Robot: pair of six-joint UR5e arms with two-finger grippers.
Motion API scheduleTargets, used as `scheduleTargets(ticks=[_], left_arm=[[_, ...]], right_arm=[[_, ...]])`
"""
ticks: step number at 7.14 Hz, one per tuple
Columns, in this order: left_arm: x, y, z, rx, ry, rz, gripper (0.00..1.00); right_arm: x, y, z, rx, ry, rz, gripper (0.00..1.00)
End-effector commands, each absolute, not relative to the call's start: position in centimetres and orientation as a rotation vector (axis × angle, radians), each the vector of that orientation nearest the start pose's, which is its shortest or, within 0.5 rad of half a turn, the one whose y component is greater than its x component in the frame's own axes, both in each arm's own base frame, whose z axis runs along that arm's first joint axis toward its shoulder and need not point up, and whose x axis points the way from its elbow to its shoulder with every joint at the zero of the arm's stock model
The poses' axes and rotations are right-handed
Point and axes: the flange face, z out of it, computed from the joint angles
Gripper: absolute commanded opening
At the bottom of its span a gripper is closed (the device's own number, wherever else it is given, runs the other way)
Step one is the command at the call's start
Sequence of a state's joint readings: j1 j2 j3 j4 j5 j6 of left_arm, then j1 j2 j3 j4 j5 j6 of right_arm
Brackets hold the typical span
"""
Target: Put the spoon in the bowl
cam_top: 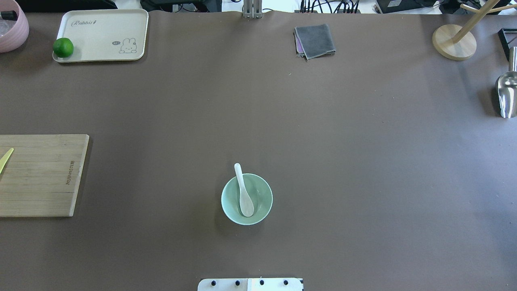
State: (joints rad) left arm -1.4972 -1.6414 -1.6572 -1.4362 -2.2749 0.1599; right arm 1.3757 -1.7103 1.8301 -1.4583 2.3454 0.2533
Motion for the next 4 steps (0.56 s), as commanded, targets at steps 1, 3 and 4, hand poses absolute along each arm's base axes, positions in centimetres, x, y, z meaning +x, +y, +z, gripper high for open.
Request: scheduleTargets(ticks=[1,3,4], left_arm=[[-3.04,-52.31,59.74,0.054,0.704,0.228,0.98],[-3.04,-52.38,59.65,0.063,0.704,0.233,0.98],[-3.04,-52.41,59.66,0.072,0.703,0.234,0.98]], right_arm=[[-2.33,-44.69,58.36,0.041,-0.800,-0.033,1.00],[-2.26,-44.70,58.36,0.042,-0.800,-0.031,1.00],[-2.26,-44.70,58.36,0.042,-0.800,-0.031,1.00]])
